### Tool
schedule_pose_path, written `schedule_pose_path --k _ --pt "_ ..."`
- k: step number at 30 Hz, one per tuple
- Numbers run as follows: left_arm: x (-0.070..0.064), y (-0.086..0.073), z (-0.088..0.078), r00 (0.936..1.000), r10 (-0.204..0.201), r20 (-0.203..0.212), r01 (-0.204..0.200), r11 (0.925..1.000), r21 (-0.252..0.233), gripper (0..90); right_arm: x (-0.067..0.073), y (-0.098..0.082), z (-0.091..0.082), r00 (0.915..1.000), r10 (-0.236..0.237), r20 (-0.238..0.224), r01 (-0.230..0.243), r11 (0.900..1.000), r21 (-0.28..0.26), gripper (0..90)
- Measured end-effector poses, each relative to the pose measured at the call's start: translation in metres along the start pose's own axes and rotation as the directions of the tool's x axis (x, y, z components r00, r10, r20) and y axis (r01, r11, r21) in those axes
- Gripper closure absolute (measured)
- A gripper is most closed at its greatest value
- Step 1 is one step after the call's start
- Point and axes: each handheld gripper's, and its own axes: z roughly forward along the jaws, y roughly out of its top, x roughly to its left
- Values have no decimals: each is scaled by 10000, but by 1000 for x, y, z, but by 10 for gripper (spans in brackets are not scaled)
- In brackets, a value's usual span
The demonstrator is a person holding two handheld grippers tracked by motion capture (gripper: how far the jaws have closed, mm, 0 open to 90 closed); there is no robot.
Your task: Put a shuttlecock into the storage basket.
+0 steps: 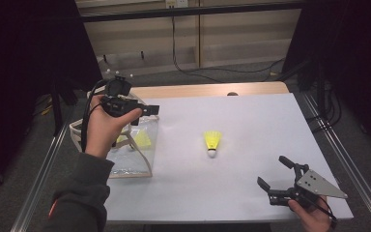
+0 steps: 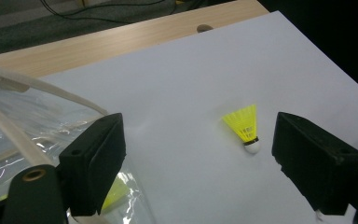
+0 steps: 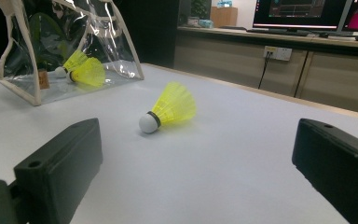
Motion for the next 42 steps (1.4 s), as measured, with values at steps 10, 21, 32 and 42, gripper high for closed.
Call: schedule_pose_path --k 10,21,32,42 --pt "-12 -4 12 9994 199 301 -200 9998 36 156 0 0 0 10000 -1 -4 1 10000 -18 15" --pt "-23 -11 25 9984 342 440 -342 9994 -9 142 0 0 0 10000 -1 -7 1 10000 -19 15" --pt "-30 -20 38 9972 423 616 -422 9991 -15 135 0 0 0 10000 -29 -21 30 10000 10 15" --pt "-37 -27 48 9958 495 770 -497 9988 3 122 0 1 0 10000 -20 -4 20 10000 -25 15"
